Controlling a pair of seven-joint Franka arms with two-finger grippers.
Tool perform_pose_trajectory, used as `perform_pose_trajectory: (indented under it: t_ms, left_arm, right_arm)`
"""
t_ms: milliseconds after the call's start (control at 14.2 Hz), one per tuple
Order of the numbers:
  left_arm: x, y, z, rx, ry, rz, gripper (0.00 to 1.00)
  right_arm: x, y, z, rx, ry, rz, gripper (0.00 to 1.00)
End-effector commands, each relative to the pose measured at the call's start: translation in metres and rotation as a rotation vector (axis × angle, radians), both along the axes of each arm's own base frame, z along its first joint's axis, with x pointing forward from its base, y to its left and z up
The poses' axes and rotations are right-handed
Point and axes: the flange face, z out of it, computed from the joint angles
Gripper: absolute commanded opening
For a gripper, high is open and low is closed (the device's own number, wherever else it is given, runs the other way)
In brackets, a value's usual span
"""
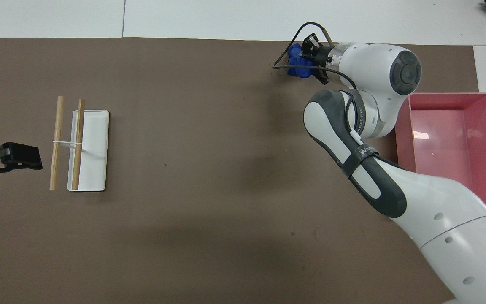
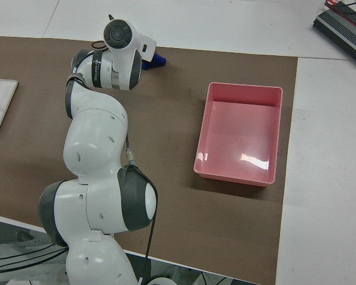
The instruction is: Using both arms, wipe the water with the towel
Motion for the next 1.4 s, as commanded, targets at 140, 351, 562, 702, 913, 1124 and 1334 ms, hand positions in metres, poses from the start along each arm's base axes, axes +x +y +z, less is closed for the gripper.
perform_pose_trajectory:
  t_ms: [140,351,562,702,913,1124,1334]
  left_arm:
    - [0.01,0.025,-0.015,0.018,0.037,-0.086,1.0]
    - [0.027,0.014,-0.029,0.048,0.052,-0.133,1.0]
    - [0.029,0.03,-0.028,0.015,0.05,-0.117,1.0]
    - [0.029,0.033,-0.032,0.013,0.041,-0.112,1.0]
    - [0.038,0.031,-0.039,0.008,0.042,-0.116,1.0]
    - [0.047,0.032,-0.047,0.006,0.039,-0.113,1.0]
    - [0.055,0.032,-0.053,0.004,0.059,-0.113,1.0]
  right_arm:
    - [-0.052,-0.032,-0.036,-0.083,0.096,0.059,0.0]
    - [-0.085,-0.049,-0.061,-0.118,0.201,0.097,0.0]
    - [-0.12,-0.064,-0.075,-0.135,0.341,0.134,0.0]
    - [-0.142,-0.08,-0.077,-0.142,0.428,0.16,0.0]
    - [-0.182,-0.112,-0.086,-0.147,0.572,0.261,0.0]
    - [-0.218,-0.136,-0.078,-0.129,0.678,0.357,0.0]
    - [-0.239,-0.134,-0.07,-0.11,0.767,0.406,0.0]
